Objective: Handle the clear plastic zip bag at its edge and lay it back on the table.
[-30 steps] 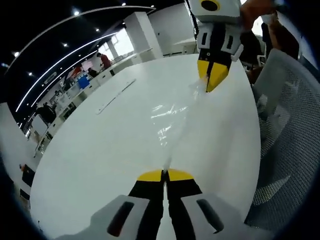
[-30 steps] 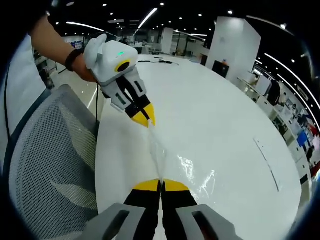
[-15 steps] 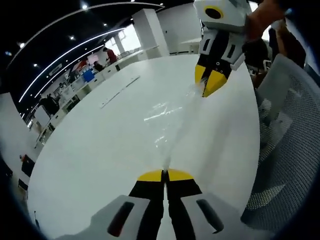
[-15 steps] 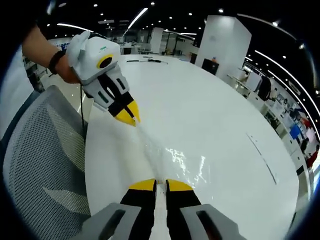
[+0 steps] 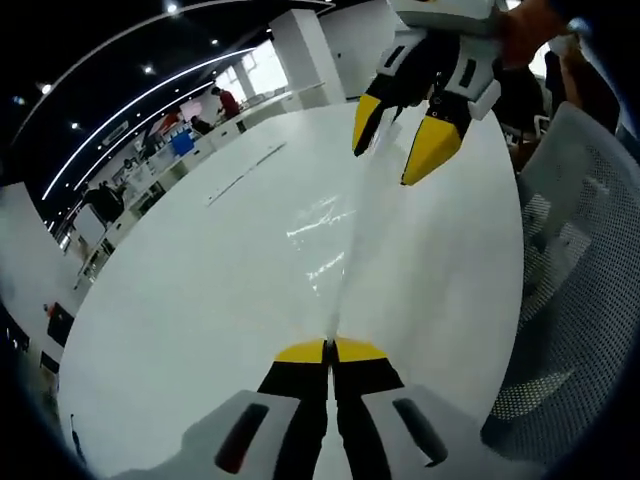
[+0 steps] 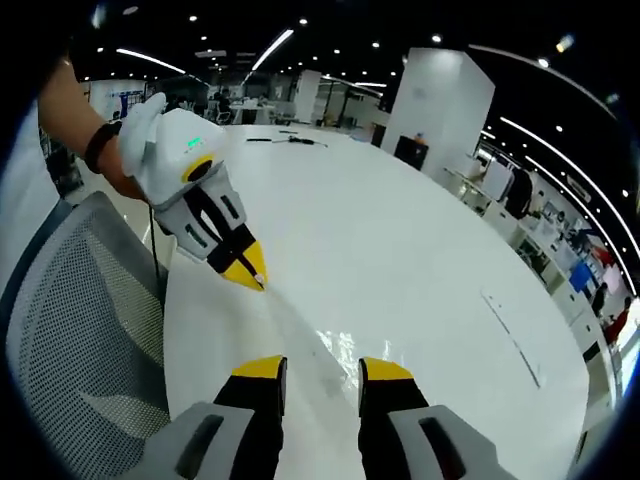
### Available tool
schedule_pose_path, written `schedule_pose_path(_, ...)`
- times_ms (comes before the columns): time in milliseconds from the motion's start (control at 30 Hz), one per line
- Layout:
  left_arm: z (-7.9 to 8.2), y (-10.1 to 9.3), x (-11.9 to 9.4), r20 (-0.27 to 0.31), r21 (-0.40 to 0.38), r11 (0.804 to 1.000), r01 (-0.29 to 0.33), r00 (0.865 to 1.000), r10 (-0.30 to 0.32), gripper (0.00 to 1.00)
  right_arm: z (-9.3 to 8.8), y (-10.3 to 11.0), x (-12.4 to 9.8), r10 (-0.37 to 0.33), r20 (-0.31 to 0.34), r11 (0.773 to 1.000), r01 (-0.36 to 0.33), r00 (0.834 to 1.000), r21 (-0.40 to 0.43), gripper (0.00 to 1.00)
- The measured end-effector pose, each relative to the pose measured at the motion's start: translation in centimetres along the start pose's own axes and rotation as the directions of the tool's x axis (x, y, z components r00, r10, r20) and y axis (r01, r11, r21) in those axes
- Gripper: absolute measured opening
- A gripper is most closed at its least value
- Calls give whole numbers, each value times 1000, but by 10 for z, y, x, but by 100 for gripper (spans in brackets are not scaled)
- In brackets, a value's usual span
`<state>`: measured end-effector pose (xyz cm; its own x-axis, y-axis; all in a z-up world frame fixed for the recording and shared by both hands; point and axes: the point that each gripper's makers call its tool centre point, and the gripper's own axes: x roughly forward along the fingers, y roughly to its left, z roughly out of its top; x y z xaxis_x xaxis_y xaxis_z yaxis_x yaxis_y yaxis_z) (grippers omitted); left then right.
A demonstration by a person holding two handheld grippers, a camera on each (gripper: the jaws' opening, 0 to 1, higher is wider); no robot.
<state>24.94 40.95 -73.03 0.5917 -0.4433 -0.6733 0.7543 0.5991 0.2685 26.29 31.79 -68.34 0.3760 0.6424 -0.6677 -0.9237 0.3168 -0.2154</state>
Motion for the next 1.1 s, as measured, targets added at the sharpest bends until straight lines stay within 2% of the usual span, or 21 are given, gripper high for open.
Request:
schedule_pose_path(200, 1, -3, -2, -4, 3, 1000, 4, 1000, -4, 0, 15, 4, -2, 4, 20, 999, -3, 1000, -49, 28)
schedule_pose_path(600, 2, -8, -3, -12, 22, 1000, 11, 1000, -11, 0, 40, 18, 12, 50, 23, 988, -46, 999, -150, 27)
schedule_pose_path(800, 6, -8, -7, -7, 18, 1000, 5, 1000, -5, 0, 51, 35, 21, 95, 1, 966, -92, 995, -241, 25)
schedule_pose_path(967, 7, -9, -9, -6, 30, 1000, 3, 1000, -3, 0, 55, 44, 29, 119, -11, 954, -118, 993, -275, 23)
schedule_pose_path(1100, 5, -11, -11, -8, 38, 999, 8, 1000, -8, 0, 57, 54, 33, 145, -42, 927, -151, 989, -344, 19)
